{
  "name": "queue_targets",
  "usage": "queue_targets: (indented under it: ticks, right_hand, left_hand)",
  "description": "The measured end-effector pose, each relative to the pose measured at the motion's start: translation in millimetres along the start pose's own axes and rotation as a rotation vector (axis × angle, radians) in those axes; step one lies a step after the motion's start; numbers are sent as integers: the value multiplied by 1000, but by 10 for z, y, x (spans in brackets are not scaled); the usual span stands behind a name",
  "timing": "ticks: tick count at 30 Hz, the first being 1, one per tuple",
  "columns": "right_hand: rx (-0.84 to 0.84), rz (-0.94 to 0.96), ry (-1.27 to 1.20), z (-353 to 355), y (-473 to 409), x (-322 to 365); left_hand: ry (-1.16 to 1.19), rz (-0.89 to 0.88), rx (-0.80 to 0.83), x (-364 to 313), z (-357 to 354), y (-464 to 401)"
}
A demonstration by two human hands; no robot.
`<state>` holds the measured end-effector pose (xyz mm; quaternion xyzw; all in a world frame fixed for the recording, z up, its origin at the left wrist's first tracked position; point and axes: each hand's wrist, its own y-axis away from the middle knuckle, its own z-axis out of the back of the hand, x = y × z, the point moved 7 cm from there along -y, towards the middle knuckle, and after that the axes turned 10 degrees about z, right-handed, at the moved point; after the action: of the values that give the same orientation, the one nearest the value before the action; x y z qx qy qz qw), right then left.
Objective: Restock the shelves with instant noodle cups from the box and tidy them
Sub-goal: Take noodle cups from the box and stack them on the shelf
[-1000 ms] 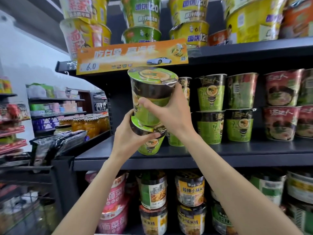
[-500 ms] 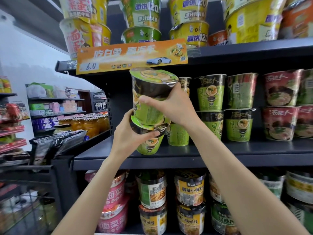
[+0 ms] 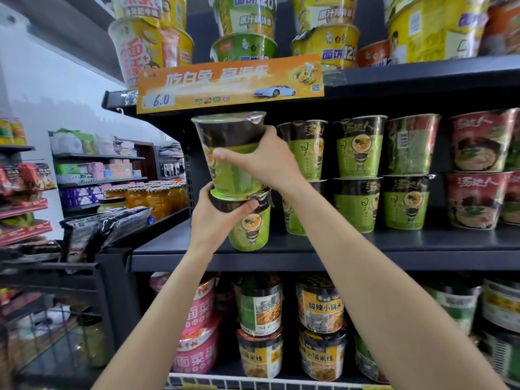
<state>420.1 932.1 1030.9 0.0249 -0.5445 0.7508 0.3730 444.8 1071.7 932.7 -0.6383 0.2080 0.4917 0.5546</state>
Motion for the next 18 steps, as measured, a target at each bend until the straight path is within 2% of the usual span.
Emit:
queue_targets:
  ticks: [3,11,18]
  right_hand:
    - [-21,-69,17,-126,-107,-53]
    - [-137,-159,107,-126,-364,-416]
    - [-146,-46,297,-321,-282,-562]
  left_hand:
    - [5,76,-30,56,2,-115]
    - [-218,135,-36,14,-252,-518]
    - [-234,151,-45,241,-394,-616]
